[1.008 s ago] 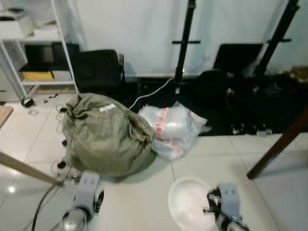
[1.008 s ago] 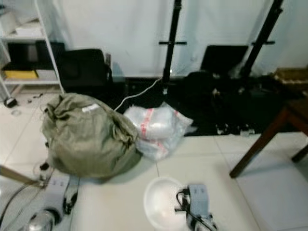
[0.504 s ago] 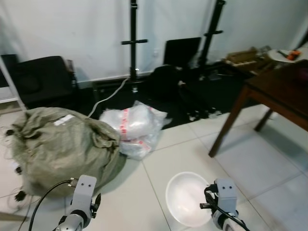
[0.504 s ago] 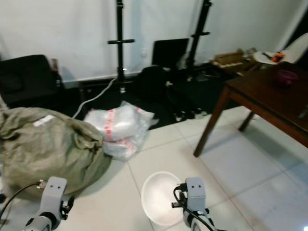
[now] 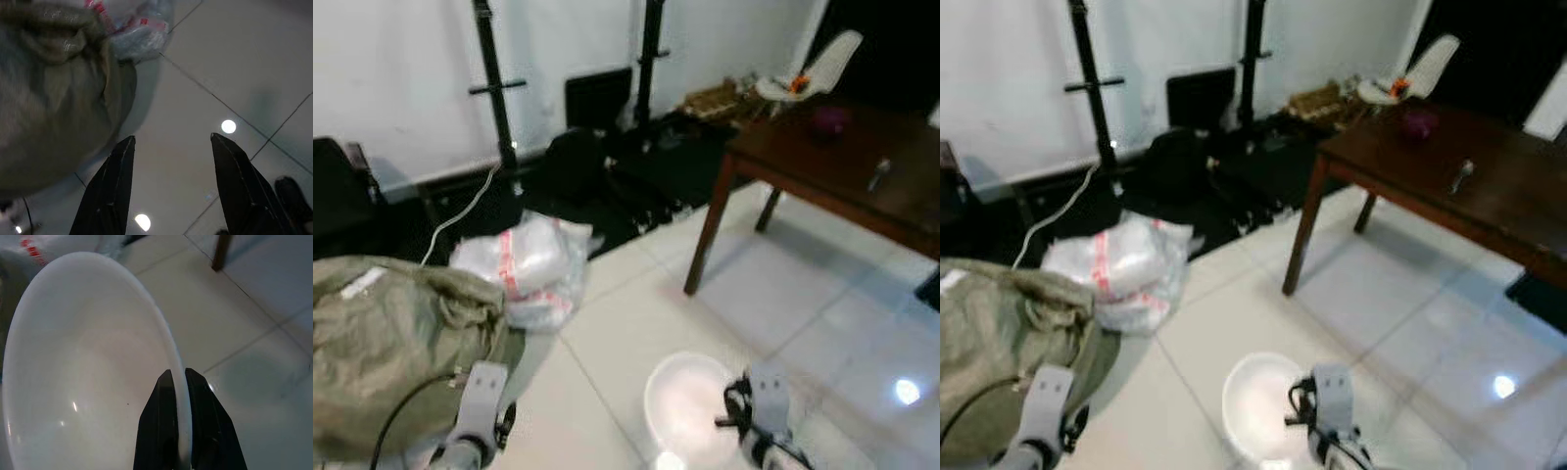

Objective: Setting the table

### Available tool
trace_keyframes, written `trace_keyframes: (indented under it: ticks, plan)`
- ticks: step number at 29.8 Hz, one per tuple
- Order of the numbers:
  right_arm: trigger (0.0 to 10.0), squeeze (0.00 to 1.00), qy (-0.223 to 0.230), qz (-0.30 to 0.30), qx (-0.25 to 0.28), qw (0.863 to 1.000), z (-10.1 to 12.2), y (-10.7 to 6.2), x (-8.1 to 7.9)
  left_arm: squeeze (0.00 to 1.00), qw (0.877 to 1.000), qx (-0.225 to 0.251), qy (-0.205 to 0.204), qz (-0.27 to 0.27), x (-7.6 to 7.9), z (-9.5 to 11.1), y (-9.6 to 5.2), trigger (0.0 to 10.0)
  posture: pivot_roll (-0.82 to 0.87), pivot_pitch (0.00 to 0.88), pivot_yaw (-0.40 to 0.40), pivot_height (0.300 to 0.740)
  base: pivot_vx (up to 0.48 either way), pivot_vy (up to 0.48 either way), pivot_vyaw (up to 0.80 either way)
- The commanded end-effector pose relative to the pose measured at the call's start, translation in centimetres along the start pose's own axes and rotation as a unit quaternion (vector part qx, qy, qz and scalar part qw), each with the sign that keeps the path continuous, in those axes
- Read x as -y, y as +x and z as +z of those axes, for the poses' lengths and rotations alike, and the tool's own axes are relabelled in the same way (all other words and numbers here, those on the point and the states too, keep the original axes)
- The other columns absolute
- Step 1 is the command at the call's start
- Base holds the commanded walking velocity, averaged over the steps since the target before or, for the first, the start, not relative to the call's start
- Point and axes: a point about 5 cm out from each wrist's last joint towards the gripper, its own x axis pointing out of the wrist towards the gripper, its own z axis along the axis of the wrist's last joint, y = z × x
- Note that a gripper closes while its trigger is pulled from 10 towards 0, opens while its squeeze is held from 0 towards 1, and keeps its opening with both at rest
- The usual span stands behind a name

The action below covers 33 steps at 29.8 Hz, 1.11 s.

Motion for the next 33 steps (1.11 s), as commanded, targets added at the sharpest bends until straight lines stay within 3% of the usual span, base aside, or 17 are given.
trace_keyframes:
  ticks: [1, 7, 10, 12, 13, 15, 16, 17, 18, 19, 24, 25, 26, 27, 31, 32, 33]
  plan:
    - [10.0, 0.00, 0.001, -0.006, 0.000, 1.000, 0.0, -0.1, 0.3, 0.00, 1.000, 0.000, -0.002, -0.008, 0.4, 0.0, 0.0, 10.0, -0.08, 0.000, 0.082, 0.740, 0.000, 0.000, -0.78]
    - [10.0, 0.00, 0.001, -0.007, 0.002, 1.000, 0.1, -0.1, 0.4, 0.00, 1.000, 0.012, -0.008, -0.015, 0.5, 0.5, 0.2, 10.0, -0.08, 0.000, 0.084, 0.740, 0.000, 0.000, -0.78]
    - [10.0, 0.00, -0.011, -0.009, 0.018, 1.000, 0.8, 0.1, 0.6, 0.00, 0.999, 0.038, -0.024, -0.016, 0.6, 1.9, 0.4, 10.0, -0.08, 0.000, 0.085, 0.740, 0.000, 0.000, -0.78]
    - [10.0, 0.00, -0.013, -0.009, 0.073, 0.997, 3.5, 0.5, 0.8, 0.00, 0.996, 0.088, -0.026, -0.018, 0.5, 4.8, 0.7, 10.0, -0.08, 0.000, 0.086, 0.740, 0.000, 0.000, -0.78]
    - [10.0, 0.00, -0.013, -0.009, 0.073, 0.997, 3.5, 0.5, 0.8, 0.00, 0.996, 0.088, -0.026, -0.018, 0.5, 4.8, 0.7, 10.0, -0.08, 0.000, 0.086, 0.740, 0.000, 0.000, -0.78]
    - [10.0, 0.00, -0.008, -0.009, 0.120, 0.993, 5.9, 0.8, 0.8, 0.00, 0.992, 0.125, -0.031, -0.015, 0.4, 7.1, 0.8, 10.0, -0.08, 0.000, 0.086, 0.740, 0.000, 0.000, -0.78]
    - [10.0, 0.00, -0.003, -0.009, 0.150, 0.989, 7.6, 0.9, 0.8, 0.00, 0.988, 0.148, -0.034, -0.013, 0.4, 8.6, 0.8, 10.0, -0.08, 0.000, 0.086, 0.740, 0.000, 0.000, -0.79]
    - [10.0, 0.00, 0.021, -0.008, 0.223, 0.975, 11.8, 0.9, 0.6, 0.00, 0.978, 0.203, -0.041, -0.010, 0.4, 11.9, 0.6, 10.0, -0.08, 0.000, 0.086, 0.740, 0.000, 0.000, -0.79]
    - [10.0, 0.00, 0.034, -0.008, 0.248, 0.968, 13.3, 0.8, 0.6, 0.00, 0.974, 0.221, -0.043, -0.010, 0.4, 13.0, 0.5, 10.0, -0.08, 0.000, 0.087, 0.740, 0.000, 0.000, -0.79]
    - [10.0, 0.00, 0.034, -0.008, 0.248, 0.968, 13.3, 0.8, 0.6, 0.00, 0.974, 0.221, -0.043, -0.010, 0.4, 13.0, 0.5, 10.0, -0.08, 0.000, 0.087, 0.740, 0.000, 0.000, -0.79]
    - [10.0, 0.00, 0.128, 0.004, 0.365, 0.922, 20.9, -0.9, 0.1, 0.00, 0.953, 0.298, -0.055, -0.024, 1.5, 18.1, -0.4, 10.0, -0.09, 0.000, 0.095, 0.740, 0.000, 0.000, -0.80]
    - [10.0, 0.00, 0.128, 0.004, 0.365, 0.922, 20.9, -0.9, 0.1, 0.00, 0.953, 0.298, -0.055, -0.024, 1.5, 18.1, -0.4, 10.0, -0.09, 0.000, 0.095, 0.740, 0.000, 0.000, -0.80]
    - [10.0, 0.00, 0.178, 0.016, 0.400, 0.899, 23.1, -1.8, 0.0, 0.00, 0.942, 0.332, -0.053, -0.025, 2.1, 20.1, -0.9, 10.0, -0.09, 0.000, 0.095, 0.740, 0.000, 0.000, -0.80]
    - [10.0, 0.00, 0.190, 0.020, 0.410, 0.892, 23.7, -2.2, -0.1, 0.00, 0.937, 0.344, -0.051, -0.022, 2.2, 20.9, -1.1, 10.0, -0.10, 0.000, 0.096, 0.740, 0.000, 0.000, -0.63]
    - [10.0, 0.00, 0.207, 0.027, 0.417, 0.885, 24.2, -2.7, -0.1, 0.00, 0.931, 0.360, -0.052, -0.013, 2.3, 22.0, -1.5, 10.0, -0.10, 0.000, 0.096, 0.740, 0.298, 0.000, -0.16]
    - [10.0, 0.00, 0.222, 0.030, 0.418, 0.880, 24.4, -3.1, -0.1, 0.10, 0.921, 0.388, -0.036, -0.005, 2.7, 23.4, -2.0, 10.0, -0.10, 0.000, 0.097, 0.740, 0.480, 0.000, 0.00]
    - [10.0, 0.00, 0.223, 0.030, 0.418, 0.880, 24.3, -3.2, -0.1, 0.11, 0.918, 0.396, -0.031, -0.005, 2.9, 23.9, -2.2, 10.0, -0.10, 0.000, 0.098, 0.740, 0.480, 0.000, 0.00]
